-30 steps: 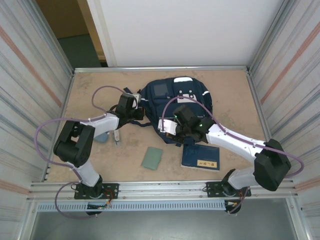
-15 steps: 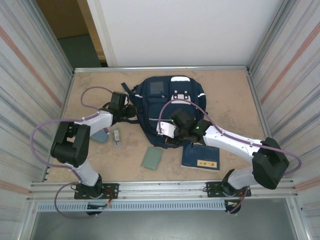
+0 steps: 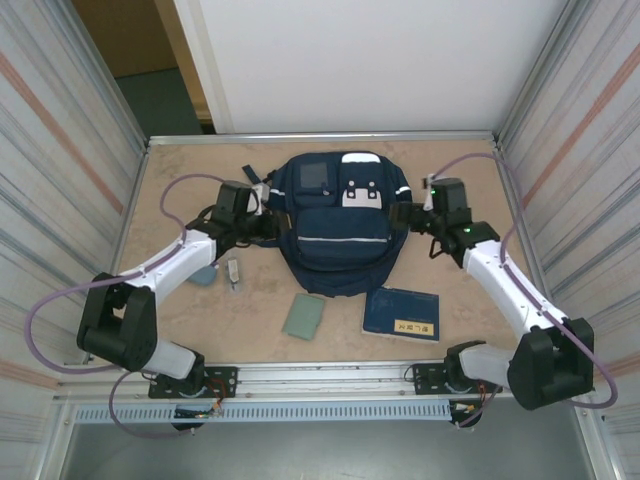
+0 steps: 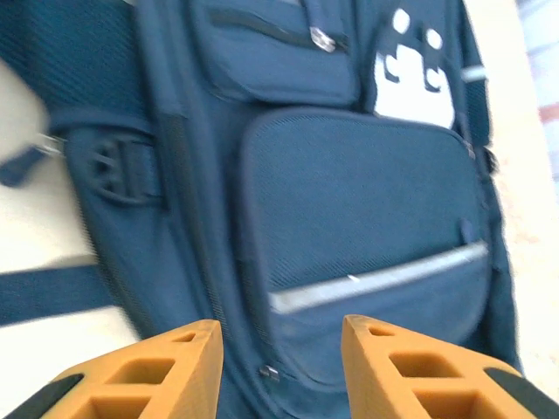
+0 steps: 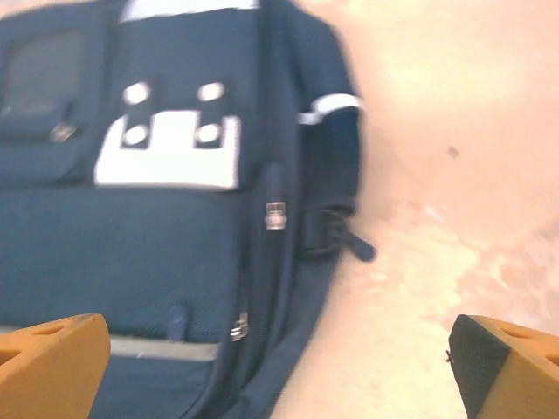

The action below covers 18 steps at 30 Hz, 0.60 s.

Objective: Pack the student bag

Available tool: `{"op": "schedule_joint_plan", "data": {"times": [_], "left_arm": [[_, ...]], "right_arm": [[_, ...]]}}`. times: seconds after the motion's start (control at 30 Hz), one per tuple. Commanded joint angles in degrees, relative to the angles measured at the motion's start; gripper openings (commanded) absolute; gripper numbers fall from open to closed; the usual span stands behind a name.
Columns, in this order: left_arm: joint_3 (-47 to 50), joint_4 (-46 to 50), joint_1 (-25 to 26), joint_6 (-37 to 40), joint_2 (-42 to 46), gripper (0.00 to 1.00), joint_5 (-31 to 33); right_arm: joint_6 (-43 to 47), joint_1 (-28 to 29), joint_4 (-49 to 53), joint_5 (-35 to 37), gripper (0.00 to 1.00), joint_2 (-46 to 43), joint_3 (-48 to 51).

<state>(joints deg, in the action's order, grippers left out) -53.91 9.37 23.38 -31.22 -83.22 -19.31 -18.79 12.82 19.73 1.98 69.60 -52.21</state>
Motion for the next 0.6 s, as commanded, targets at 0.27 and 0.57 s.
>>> {"op": "schedule_joint_plan", "data": {"times": [0.27,0.57], "left_arm": [[-8.33,10.67,5.79,-6.06,-10.96,0.41,0.24],[-12.26,9.53,6.53,-6.45,-17.95,0.41,-2.31]], "right_arm": [[-7.69,-0.77,4.74,-17.98,0.68,14.32,-3.94],[-6.71,3.13,5.56,-18.65,0.56,26.62,-10.53]]}}
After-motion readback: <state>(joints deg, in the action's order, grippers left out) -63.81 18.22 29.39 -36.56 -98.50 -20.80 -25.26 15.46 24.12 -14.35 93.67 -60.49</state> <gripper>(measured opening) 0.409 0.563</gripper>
